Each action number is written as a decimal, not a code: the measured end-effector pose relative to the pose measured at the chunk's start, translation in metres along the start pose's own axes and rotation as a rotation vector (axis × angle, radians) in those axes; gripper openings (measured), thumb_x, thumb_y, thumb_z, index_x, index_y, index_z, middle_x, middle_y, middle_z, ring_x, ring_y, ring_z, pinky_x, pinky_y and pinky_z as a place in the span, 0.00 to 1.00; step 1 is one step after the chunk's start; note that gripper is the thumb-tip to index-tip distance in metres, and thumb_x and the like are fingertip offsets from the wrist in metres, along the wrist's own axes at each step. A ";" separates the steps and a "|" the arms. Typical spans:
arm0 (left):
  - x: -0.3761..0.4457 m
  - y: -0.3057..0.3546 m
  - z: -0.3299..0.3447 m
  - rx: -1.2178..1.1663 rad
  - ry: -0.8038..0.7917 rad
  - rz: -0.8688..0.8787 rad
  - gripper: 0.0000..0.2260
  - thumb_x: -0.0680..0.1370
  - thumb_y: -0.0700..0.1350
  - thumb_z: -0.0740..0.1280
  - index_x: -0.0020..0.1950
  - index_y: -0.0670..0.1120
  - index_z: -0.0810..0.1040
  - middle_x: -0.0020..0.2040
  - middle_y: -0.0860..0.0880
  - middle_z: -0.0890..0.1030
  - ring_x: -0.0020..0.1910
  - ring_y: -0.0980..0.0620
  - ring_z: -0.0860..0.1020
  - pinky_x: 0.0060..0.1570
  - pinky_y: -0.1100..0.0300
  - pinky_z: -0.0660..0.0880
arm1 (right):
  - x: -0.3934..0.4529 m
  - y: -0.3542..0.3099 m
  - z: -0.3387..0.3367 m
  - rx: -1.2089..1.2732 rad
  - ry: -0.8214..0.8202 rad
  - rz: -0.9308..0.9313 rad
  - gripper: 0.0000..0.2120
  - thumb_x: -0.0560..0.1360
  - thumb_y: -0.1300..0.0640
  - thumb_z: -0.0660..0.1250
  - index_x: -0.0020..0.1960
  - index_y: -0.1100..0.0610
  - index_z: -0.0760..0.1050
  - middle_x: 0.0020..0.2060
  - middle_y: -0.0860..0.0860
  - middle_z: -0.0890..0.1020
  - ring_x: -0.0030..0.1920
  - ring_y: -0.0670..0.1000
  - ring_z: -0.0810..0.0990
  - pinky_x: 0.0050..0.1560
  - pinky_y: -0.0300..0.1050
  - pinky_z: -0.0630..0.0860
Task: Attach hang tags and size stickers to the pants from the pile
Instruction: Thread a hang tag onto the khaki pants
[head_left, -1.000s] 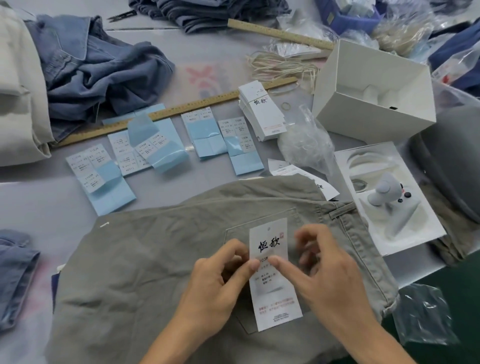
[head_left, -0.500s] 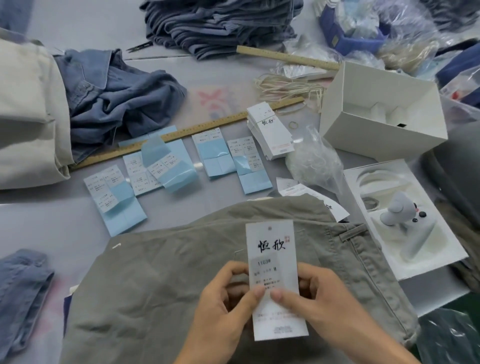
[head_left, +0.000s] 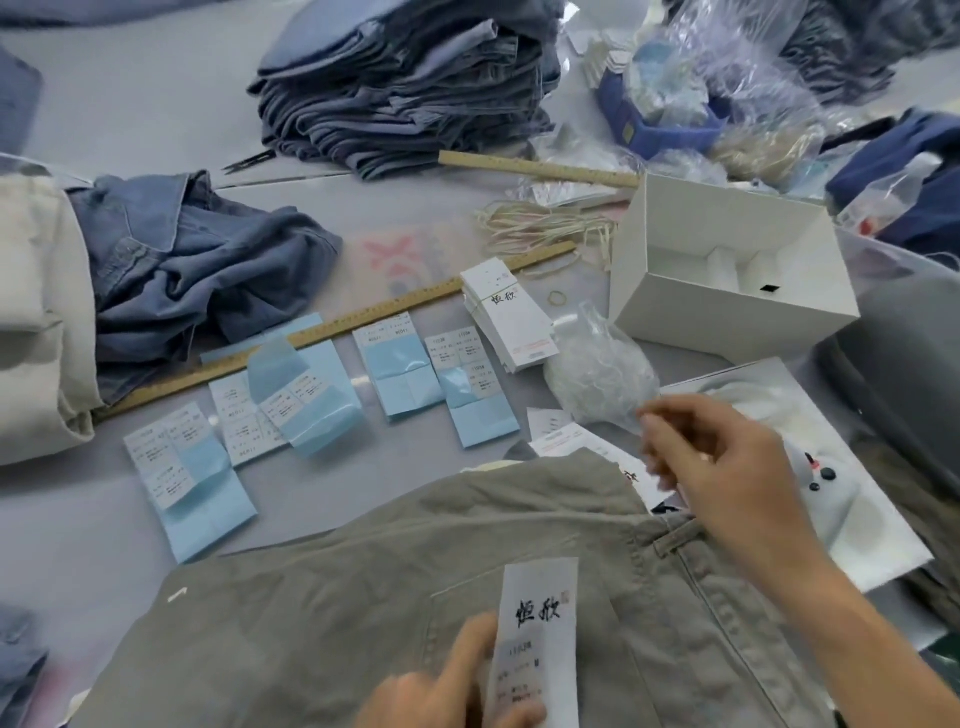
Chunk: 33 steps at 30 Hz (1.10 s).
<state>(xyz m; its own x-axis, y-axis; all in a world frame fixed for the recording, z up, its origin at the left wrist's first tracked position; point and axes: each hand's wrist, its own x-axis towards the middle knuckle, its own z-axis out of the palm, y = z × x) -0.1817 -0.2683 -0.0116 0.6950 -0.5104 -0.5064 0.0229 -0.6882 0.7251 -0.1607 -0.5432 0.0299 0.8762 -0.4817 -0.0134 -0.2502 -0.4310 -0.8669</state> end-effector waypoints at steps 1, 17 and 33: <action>0.000 0.005 -0.003 0.142 0.012 -0.011 0.39 0.51 0.88 0.36 0.62 0.86 0.35 0.53 0.75 0.73 0.45 0.65 0.79 0.49 0.74 0.74 | 0.027 0.011 0.001 -0.113 0.056 -0.029 0.05 0.77 0.56 0.72 0.50 0.48 0.84 0.35 0.47 0.84 0.34 0.50 0.83 0.38 0.46 0.82; 0.279 0.132 -0.020 -0.078 0.145 0.066 0.18 0.79 0.63 0.67 0.53 0.48 0.79 0.46 0.50 0.83 0.47 0.47 0.82 0.52 0.48 0.81 | 0.133 0.094 0.033 -0.366 0.109 0.124 0.08 0.74 0.62 0.72 0.52 0.53 0.82 0.41 0.49 0.83 0.45 0.53 0.82 0.51 0.48 0.77; 0.293 0.098 -0.003 -0.363 0.295 0.099 0.10 0.82 0.47 0.67 0.42 0.46 0.80 0.33 0.51 0.84 0.28 0.57 0.79 0.30 0.64 0.72 | 0.159 0.089 0.028 -0.828 -0.164 -0.105 0.15 0.80 0.48 0.67 0.66 0.42 0.78 0.55 0.48 0.81 0.53 0.57 0.82 0.51 0.48 0.75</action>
<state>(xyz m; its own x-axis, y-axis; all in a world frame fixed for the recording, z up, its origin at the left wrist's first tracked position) 0.0267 -0.4838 -0.0880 0.8795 -0.3602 -0.3110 0.1597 -0.3923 0.9059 -0.0324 -0.6364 -0.0633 0.9445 -0.3184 -0.0808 -0.3285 -0.9176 -0.2239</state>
